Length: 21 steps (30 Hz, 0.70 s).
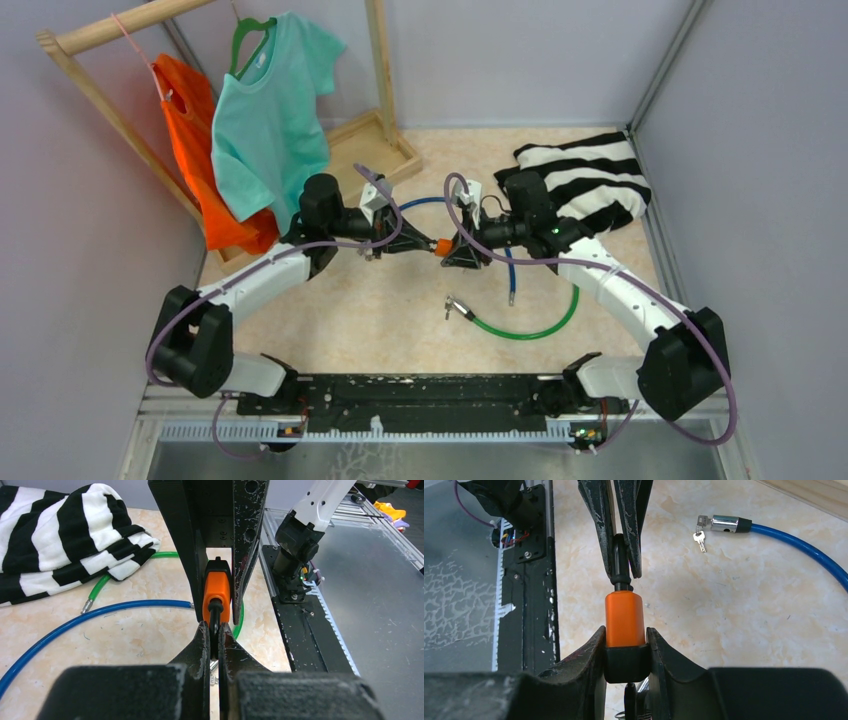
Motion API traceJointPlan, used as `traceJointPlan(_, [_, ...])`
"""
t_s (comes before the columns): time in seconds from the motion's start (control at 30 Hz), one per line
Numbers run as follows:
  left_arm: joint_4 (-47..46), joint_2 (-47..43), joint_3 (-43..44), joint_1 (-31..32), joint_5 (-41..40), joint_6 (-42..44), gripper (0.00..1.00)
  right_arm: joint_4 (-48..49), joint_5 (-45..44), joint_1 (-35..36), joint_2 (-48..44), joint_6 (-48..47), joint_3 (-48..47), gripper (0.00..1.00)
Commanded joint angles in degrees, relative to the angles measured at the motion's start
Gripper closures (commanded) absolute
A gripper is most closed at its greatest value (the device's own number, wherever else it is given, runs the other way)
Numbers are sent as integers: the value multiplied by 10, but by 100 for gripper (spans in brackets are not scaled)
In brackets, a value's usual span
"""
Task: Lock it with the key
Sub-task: Lock the lock.
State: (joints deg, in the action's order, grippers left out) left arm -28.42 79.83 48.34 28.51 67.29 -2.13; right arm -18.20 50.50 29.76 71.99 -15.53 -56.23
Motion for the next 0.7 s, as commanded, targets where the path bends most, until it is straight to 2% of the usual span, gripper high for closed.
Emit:
traceJointPlan(0.0, [-55,15,-10,18,2,-32,100,104,41,9,1,19,-18,100])
traceJointPlan(0.67, [-59,20,-32,34,-6,-12,100,81,21,12,16,8,-67,100])
